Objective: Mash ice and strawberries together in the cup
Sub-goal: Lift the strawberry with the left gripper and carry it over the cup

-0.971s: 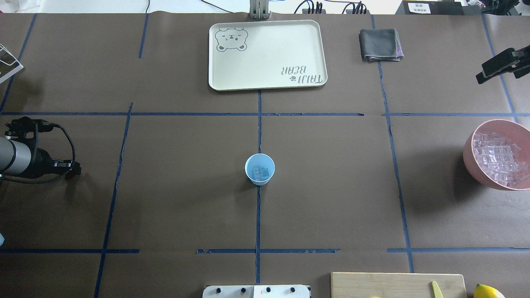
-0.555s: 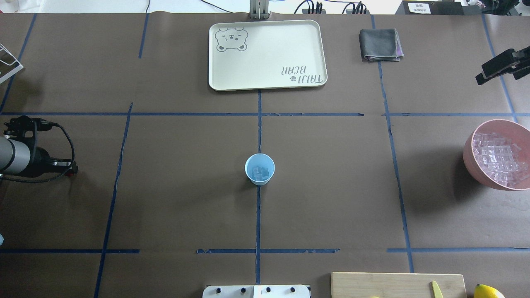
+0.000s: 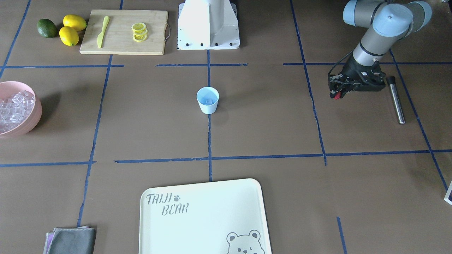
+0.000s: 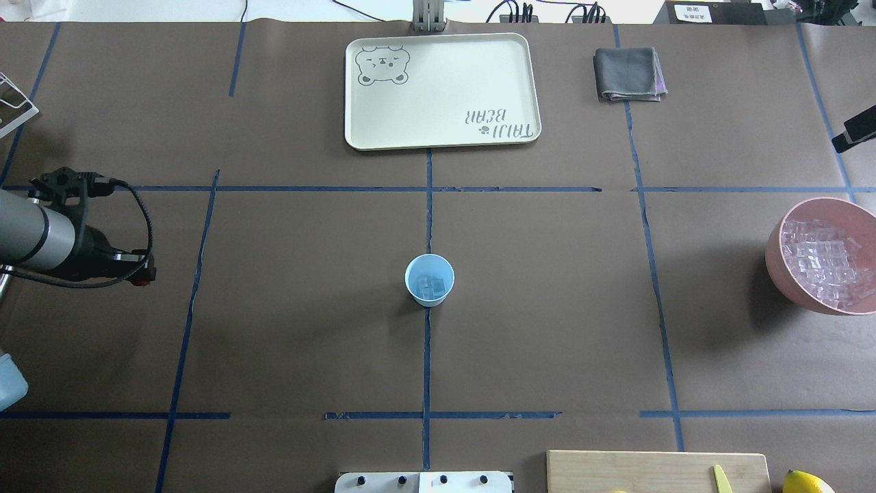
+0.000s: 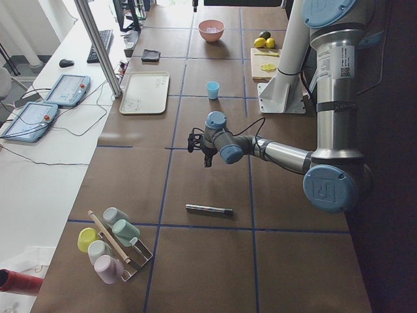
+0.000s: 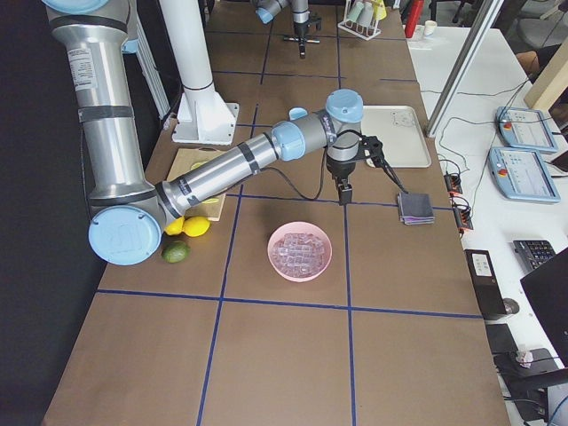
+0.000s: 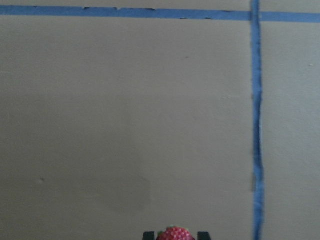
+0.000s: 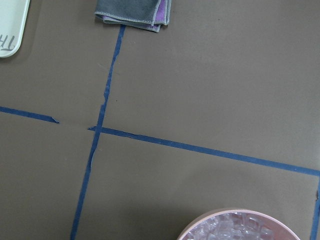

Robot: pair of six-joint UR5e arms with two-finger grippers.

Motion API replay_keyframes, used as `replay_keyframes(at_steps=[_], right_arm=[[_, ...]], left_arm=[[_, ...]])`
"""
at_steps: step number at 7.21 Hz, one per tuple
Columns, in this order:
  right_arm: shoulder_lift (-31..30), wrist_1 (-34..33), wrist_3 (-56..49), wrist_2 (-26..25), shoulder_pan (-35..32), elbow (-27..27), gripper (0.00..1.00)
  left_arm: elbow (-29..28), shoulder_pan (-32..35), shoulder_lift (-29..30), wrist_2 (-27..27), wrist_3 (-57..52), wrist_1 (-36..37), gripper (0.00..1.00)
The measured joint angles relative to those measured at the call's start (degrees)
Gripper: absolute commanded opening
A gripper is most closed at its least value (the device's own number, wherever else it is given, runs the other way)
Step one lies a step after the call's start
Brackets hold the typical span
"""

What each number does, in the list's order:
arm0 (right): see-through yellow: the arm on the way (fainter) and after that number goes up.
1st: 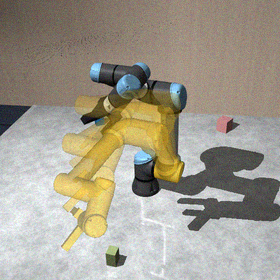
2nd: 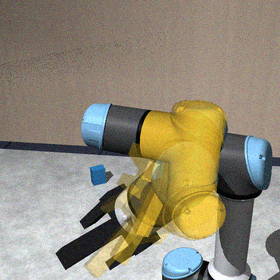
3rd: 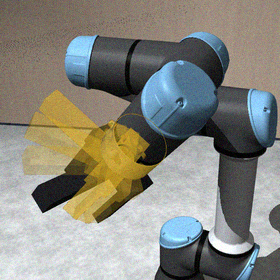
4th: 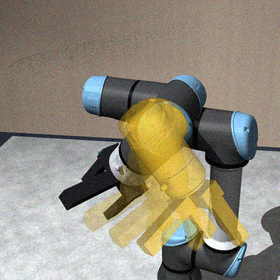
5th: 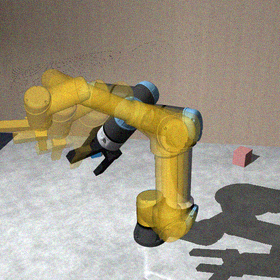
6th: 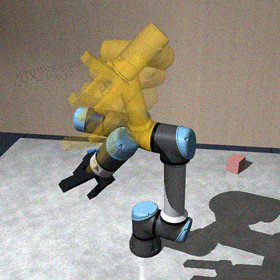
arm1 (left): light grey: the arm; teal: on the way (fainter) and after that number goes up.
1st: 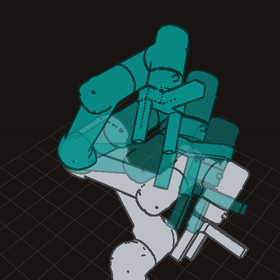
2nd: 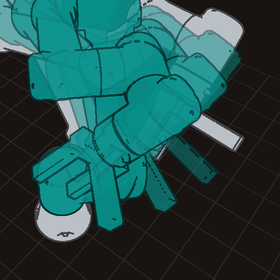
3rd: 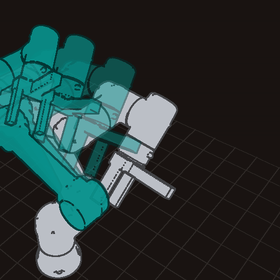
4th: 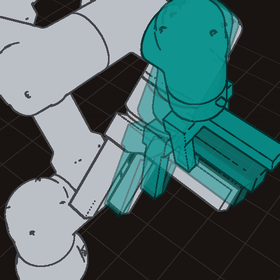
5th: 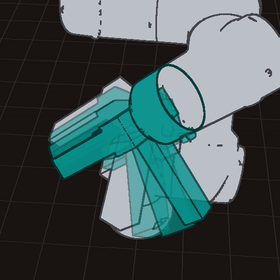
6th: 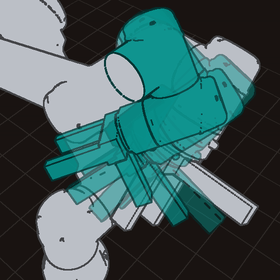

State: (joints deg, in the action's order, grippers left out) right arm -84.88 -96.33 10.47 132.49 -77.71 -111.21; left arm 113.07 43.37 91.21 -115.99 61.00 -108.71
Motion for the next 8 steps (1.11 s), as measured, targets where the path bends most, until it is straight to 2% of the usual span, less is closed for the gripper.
replay_keyframes(at_steps=[2,3,6,8], right_arm=[[-4.48,0.02,-6.98,1.16,-4.02,0.91,0.99],[-6.32,0.06,-10.23,1.76,-5.93,1.77,0.99],[-7.98,0.14,-17.05,2.15,-9.89,5.01,0.99],[-8.16,0.17,-18.58,2.16,-10.58,5.80,0.99]], left_arm=[[2.61,-0.83,15.81,-1.77,6.57,17.65,0.00],[2.20,-2.42,23.30,-2.20,10.85,23.43,0.00],[-5.94,-6.90,38.23,-2.16,19.90,26.31,0.00],[-9.07,-8.98,42.07,-1.31,21.77,26.11,0.00]])
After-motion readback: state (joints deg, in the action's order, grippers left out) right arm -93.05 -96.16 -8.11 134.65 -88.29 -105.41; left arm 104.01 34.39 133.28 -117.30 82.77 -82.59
